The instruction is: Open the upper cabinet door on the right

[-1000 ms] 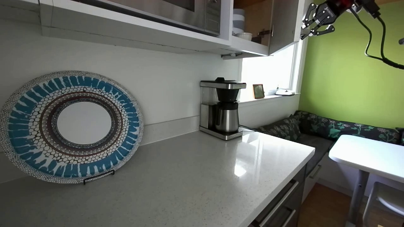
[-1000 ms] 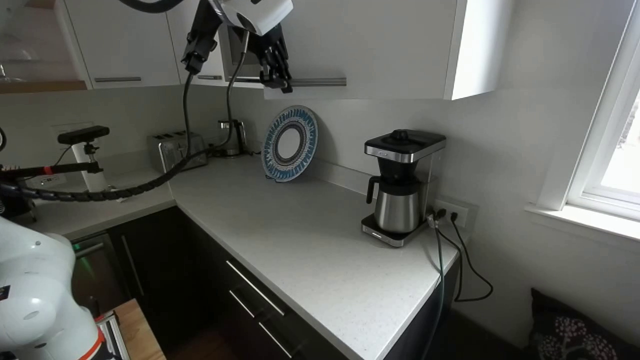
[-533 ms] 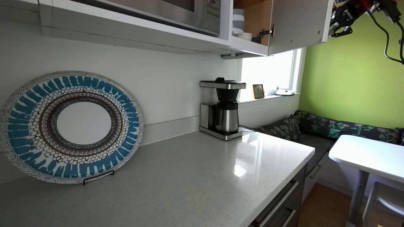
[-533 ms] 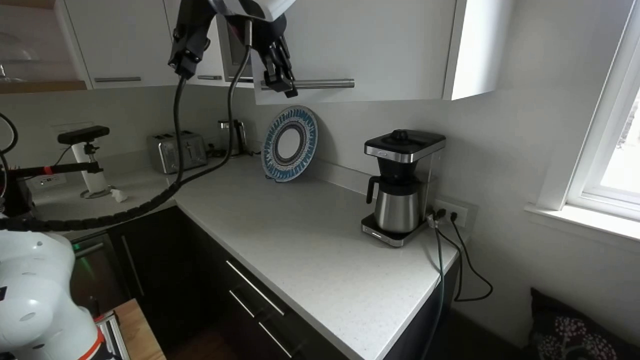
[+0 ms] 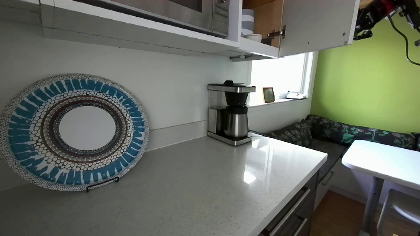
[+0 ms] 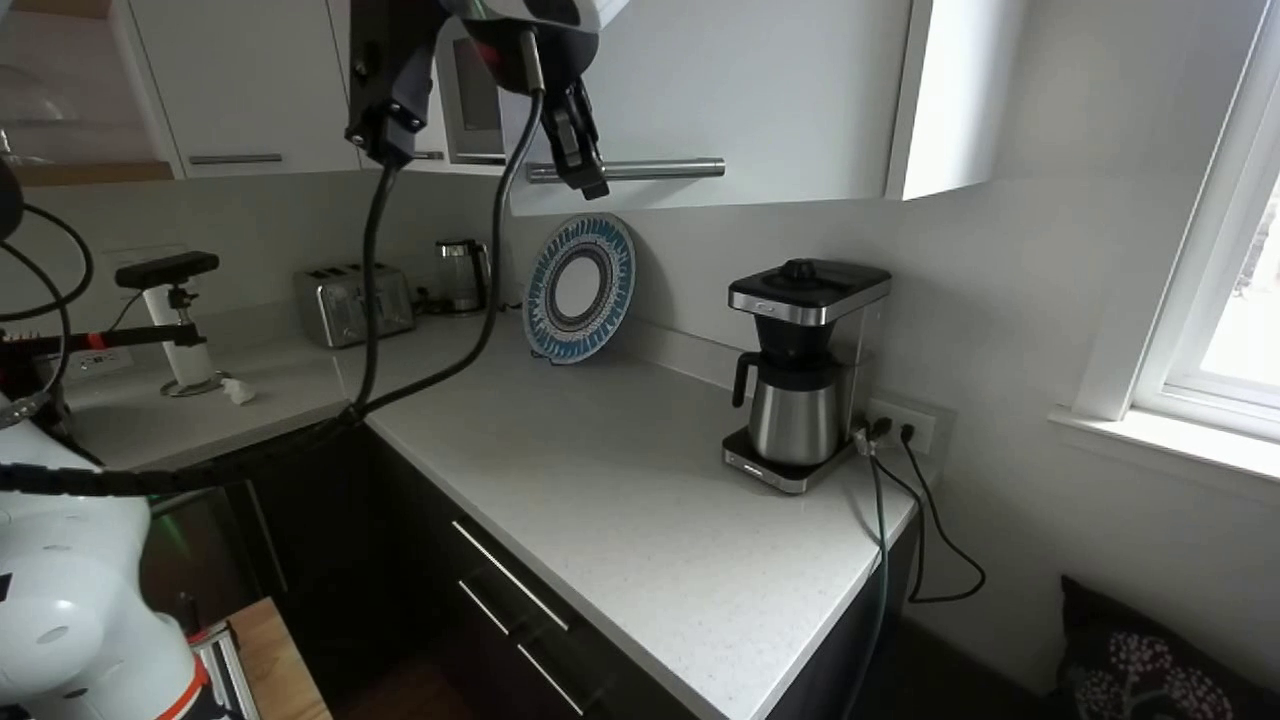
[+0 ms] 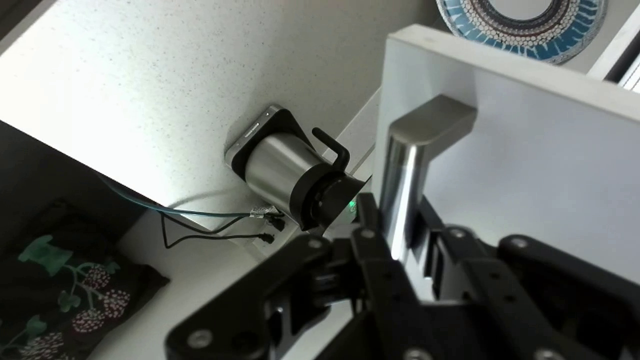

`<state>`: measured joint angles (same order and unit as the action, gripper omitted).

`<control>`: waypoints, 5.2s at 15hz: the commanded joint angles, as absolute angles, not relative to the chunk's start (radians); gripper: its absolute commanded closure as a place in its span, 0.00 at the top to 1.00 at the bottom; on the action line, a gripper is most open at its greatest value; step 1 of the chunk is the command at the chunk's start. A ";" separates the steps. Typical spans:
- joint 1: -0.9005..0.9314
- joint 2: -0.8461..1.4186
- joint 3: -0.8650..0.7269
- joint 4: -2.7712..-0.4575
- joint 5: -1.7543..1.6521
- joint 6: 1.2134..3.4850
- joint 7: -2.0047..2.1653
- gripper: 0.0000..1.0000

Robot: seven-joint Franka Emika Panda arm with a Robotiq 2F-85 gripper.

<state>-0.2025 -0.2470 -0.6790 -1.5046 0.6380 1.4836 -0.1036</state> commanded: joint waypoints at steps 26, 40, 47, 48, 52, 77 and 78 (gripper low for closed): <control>-0.509 0.172 -0.735 -1.111 0.936 1.286 -0.380 0.05; -0.637 0.212 -0.627 -1.043 0.977 1.293 -0.363 0.52; -0.723 0.270 -0.491 -0.981 0.993 1.390 -0.268 1.00; -0.740 0.272 -0.472 -0.967 0.990 1.378 -0.259 1.00; -0.802 0.275 -0.423 -0.920 0.977 1.337 -0.262 1.00; -1.065 0.129 -0.476 -0.863 0.919 1.004 -0.455 1.00; -1.064 0.112 -0.482 -0.872 0.912 0.999 -0.458 1.00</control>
<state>-1.0654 0.1709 -0.4721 -0.8200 0.9502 1.0296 -0.4318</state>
